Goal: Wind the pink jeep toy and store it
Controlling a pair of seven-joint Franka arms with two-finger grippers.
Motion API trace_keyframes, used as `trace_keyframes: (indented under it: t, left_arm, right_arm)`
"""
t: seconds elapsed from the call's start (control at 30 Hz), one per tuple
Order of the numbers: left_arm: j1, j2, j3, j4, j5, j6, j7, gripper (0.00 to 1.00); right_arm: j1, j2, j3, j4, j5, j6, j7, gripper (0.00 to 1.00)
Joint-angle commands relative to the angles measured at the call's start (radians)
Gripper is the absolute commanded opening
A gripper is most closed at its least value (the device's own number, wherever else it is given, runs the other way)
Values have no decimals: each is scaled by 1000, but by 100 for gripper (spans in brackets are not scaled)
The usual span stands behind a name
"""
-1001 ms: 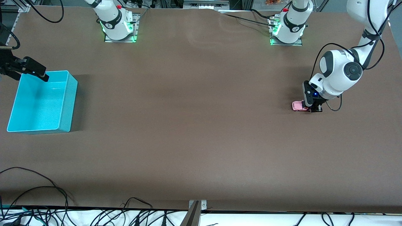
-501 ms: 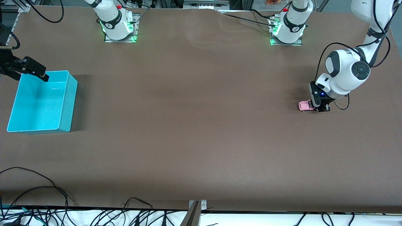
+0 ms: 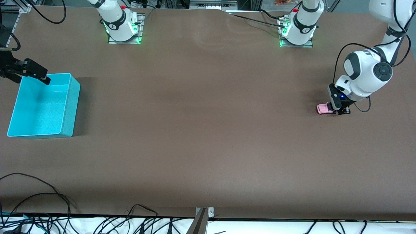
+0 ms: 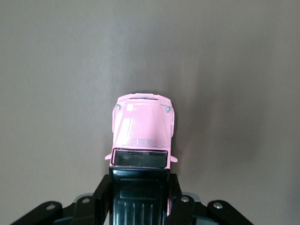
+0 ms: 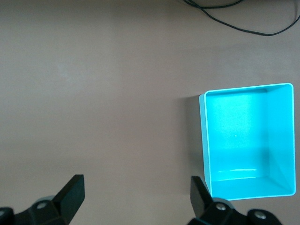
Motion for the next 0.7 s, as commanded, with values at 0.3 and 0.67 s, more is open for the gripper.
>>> trace_keyframes:
  t: [0.3, 0.67]
  left_arm:
    - [0, 61, 88, -2, -5, 2, 160, 0]
    - [2, 62, 172, -2, -6, 2, 263, 0]
  right_arm:
    - [-3, 9, -1, 26, 10, -7, -10, 100]
    - [-3, 9, -1, 26, 10, -7, -10, 100]
